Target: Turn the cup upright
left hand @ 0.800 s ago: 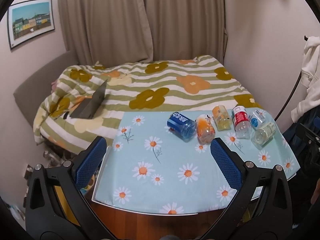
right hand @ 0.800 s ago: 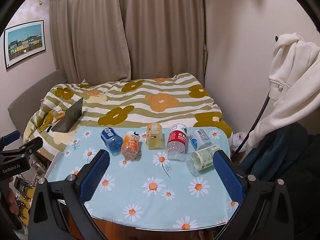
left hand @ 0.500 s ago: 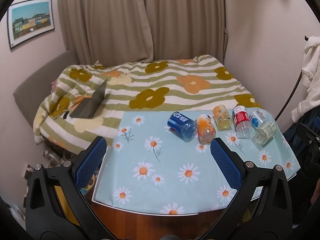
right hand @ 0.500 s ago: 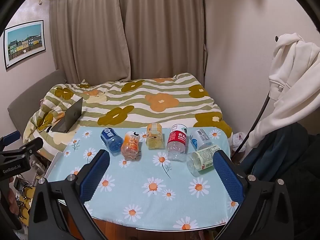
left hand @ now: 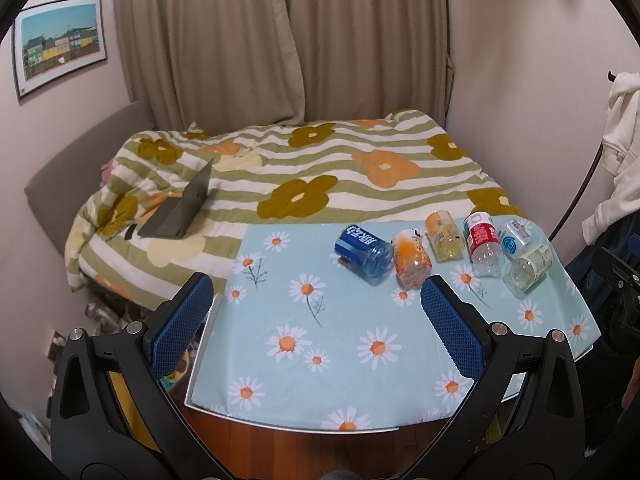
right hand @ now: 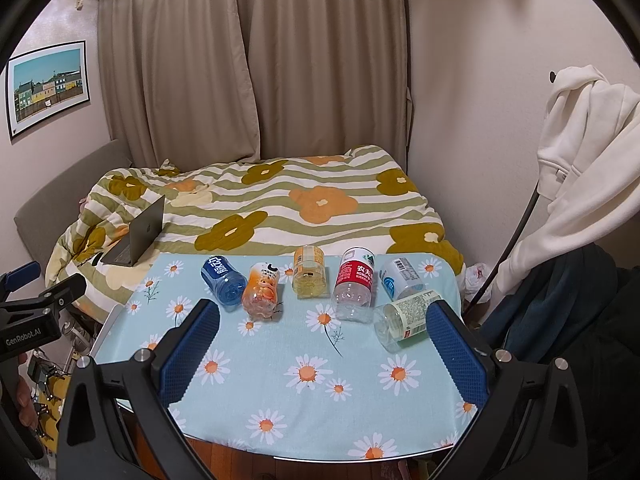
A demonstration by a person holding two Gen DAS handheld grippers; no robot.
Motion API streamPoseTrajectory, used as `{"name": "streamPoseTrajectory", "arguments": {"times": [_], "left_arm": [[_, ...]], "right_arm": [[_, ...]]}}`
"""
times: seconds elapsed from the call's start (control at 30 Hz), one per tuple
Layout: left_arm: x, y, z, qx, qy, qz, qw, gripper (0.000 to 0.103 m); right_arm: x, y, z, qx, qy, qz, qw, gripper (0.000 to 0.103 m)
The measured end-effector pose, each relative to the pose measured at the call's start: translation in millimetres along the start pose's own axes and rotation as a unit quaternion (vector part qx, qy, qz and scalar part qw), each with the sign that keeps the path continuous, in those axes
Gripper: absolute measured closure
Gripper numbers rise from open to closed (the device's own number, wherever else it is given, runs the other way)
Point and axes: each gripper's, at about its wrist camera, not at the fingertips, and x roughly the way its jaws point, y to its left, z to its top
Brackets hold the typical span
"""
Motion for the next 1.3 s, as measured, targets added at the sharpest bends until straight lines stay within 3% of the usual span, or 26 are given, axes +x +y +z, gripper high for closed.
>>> {"name": "streamPoseTrajectory", "arguments": {"times": [0.37,0.57,0.73,1.07,1.3], "left_arm": [[15,14,10,0.016,0.026,-0.021,0.9993,0.000],[35,16,19,0.048,0.044,-0.038,0.9972,0.000],[60,7,25,0.049,0.065,-0.044,0.9958,0.000],[118,-45,18,0.005,0.125,-0.004,0.9921,0.000],[159,-88,12,-0.026,0.168,0.022,0.9853,0.000]], "right_arm": [[6,3,11,0.031,0.013,-0.016,0.999,0.000],[23,-14,18,0.085,0.036,-0.014,0.996,0.000],[45,-32,25,0.086,0.046,-0.027,0.995,0.000],[137,-103,47,0.035,0.104,-0.006,0.994,0.000],[215,-147,51,0.006,0.167,0.027,0.986,0.000]]}}
